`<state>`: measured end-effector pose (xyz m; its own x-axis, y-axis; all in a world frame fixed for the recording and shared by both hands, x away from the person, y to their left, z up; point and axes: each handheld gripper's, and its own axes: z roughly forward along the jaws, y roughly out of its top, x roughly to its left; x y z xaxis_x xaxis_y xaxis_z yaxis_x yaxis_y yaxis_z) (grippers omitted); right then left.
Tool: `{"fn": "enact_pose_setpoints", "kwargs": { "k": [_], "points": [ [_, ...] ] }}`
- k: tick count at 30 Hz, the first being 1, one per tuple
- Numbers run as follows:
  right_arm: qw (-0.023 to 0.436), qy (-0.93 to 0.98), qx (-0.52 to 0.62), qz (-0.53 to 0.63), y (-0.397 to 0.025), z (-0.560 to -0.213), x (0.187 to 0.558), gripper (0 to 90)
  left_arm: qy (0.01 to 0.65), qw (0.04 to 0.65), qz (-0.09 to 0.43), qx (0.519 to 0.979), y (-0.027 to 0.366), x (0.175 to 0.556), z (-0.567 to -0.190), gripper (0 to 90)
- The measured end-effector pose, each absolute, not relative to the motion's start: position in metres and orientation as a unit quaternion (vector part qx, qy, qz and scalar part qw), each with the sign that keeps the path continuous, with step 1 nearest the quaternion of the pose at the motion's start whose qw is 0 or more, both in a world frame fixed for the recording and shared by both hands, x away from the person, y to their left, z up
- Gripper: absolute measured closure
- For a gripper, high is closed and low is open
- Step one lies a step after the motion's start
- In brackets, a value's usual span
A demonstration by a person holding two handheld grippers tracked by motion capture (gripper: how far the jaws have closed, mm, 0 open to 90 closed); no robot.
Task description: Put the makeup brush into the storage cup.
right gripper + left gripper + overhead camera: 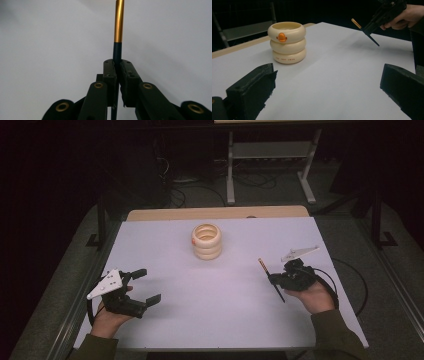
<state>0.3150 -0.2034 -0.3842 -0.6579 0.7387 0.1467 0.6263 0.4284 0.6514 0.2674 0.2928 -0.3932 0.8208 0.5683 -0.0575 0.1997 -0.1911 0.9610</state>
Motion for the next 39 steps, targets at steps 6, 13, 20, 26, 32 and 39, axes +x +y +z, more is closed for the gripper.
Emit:
{"fn": "enact_pose_setpoints", "kwargs": {
  "k": [6, 13, 20, 26, 32, 39],
  "points": [
    [0.090, 0.830, 0.400, 0.379, -0.208, -0.382, 0.313, 82.6, 0.254, 0.583, 0.158, 0.755, 0.293, 0.268, -0.393, 0.0],
    [0.094, 0.815, 0.395, 0.414, -0.210, -0.380, 0.312, 82.6, 0.254, 0.583, 0.158, 0.755, 0.293, 0.268, -0.393, 0.0],
    [0.110, 0.798, 0.371, 0.463, -0.214, -0.379, 0.311, 82.6, 0.254, 0.580, 0.161, 0.757, 0.293, 0.268, -0.394, 0.0],
    [0.118, 0.782, 0.366, 0.490, -0.215, -0.379, 0.310, 82.6, 0.253, 0.579, 0.162, 0.758, 0.293, 0.268, -0.394, 0.0],
    [0.124, 0.774, 0.360, 0.506, -0.215, -0.377, 0.310, 82.6, 0.253, 0.581, 0.161, 0.756, 0.293, 0.268, -0.393, 0.0],
    [0.126, 0.766, 0.355, 0.521, -0.213, -0.373, 0.312, 82.6, 0.253, 0.581, 0.161, 0.757, 0.293, 0.267, -0.393, 0.0]
  ]
}}
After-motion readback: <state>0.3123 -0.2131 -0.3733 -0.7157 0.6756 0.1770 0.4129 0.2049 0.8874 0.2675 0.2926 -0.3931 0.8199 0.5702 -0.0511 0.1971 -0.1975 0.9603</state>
